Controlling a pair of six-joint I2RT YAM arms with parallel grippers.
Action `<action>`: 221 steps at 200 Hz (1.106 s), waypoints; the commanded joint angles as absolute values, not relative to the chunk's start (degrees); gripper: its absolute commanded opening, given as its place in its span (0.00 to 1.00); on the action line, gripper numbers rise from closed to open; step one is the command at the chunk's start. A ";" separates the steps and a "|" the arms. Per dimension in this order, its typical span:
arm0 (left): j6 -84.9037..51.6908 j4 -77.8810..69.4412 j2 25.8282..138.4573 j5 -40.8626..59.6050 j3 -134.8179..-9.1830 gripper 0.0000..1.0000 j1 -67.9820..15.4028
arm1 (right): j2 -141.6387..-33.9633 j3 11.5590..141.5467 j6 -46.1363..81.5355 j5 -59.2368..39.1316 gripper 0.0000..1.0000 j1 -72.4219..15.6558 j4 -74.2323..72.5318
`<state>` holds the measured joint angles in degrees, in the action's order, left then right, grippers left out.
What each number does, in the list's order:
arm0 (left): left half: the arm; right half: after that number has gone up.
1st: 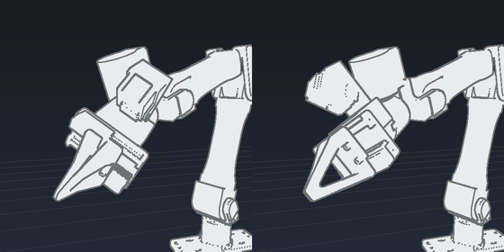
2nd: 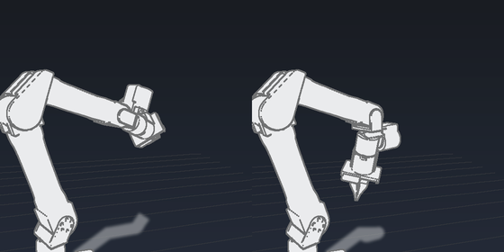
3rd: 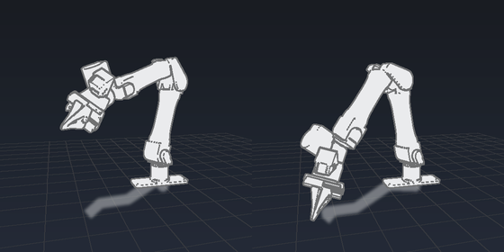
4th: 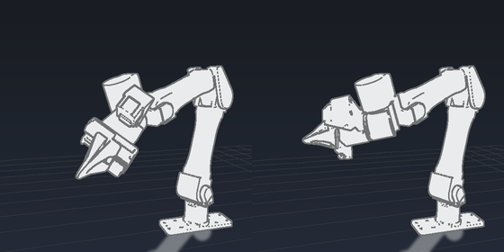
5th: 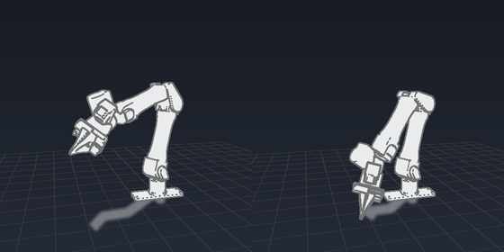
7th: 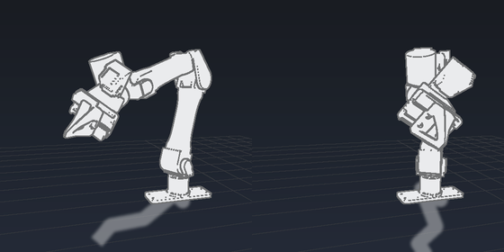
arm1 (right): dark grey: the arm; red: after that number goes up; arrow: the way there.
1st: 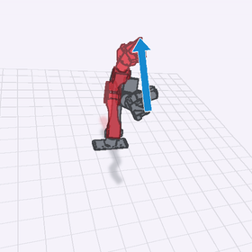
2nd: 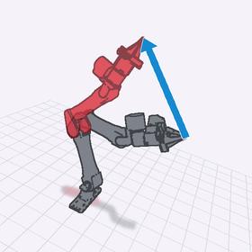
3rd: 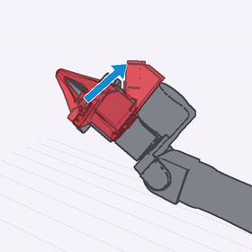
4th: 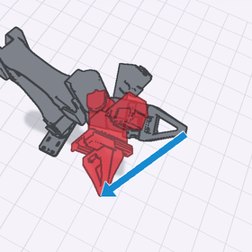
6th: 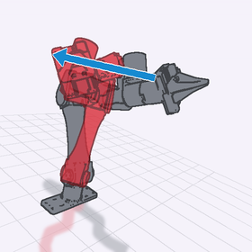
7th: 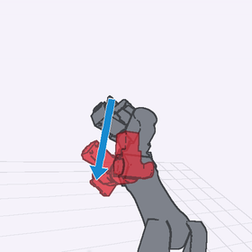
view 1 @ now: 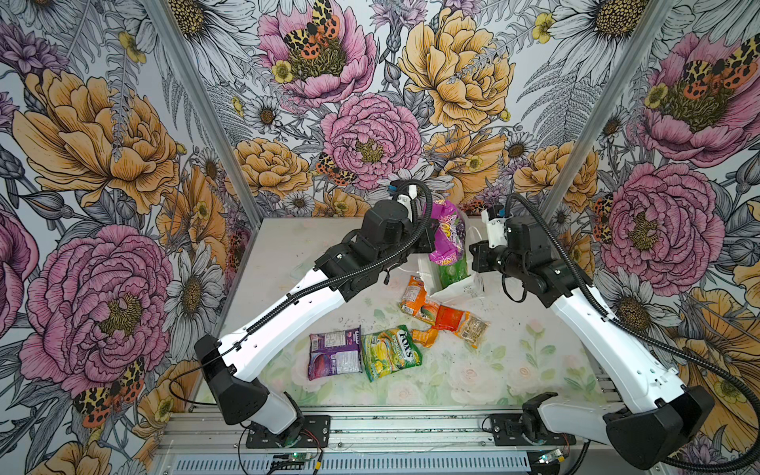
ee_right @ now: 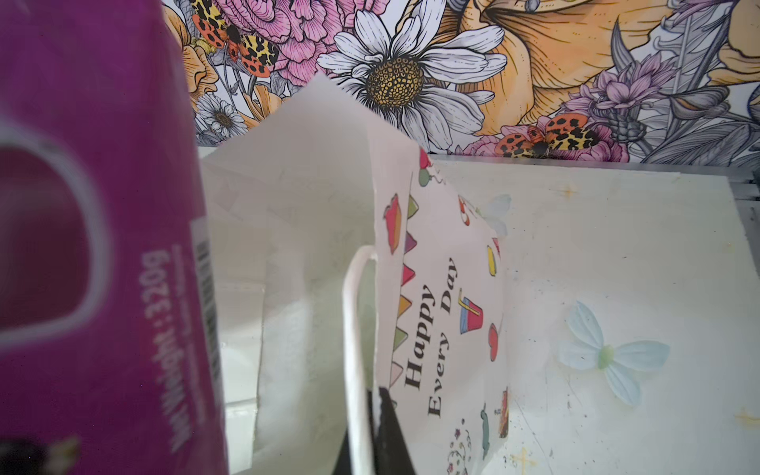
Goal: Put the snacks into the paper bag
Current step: 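Lift the purple candy bag with the left gripper and carry it over the paper bag, then lower the purple candy bag into the paper bag and open the left gripper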
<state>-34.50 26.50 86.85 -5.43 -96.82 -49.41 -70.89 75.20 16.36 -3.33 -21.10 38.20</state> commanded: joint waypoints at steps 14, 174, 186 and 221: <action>-35.94 17.76 84.68 -4.02 -94.24 0.00 -50.52 | -68.99 75.18 15.48 -1.04 0.00 -21.81 34.19; -36.56 10.21 86.01 -0.35 -86.74 0.00 -46.58 | -65.70 70.55 16.26 -6.35 0.00 -23.12 27.84; -36.48 12.36 86.67 -1.89 -87.45 0.00 -46.39 | -65.33 70.12 16.69 -5.94 0.00 -23.12 27.52; -35.44 19.50 89.79 -6.09 -91.04 0.00 -47.56 | -64.86 69.55 16.81 -5.09 0.00 -23.18 27.11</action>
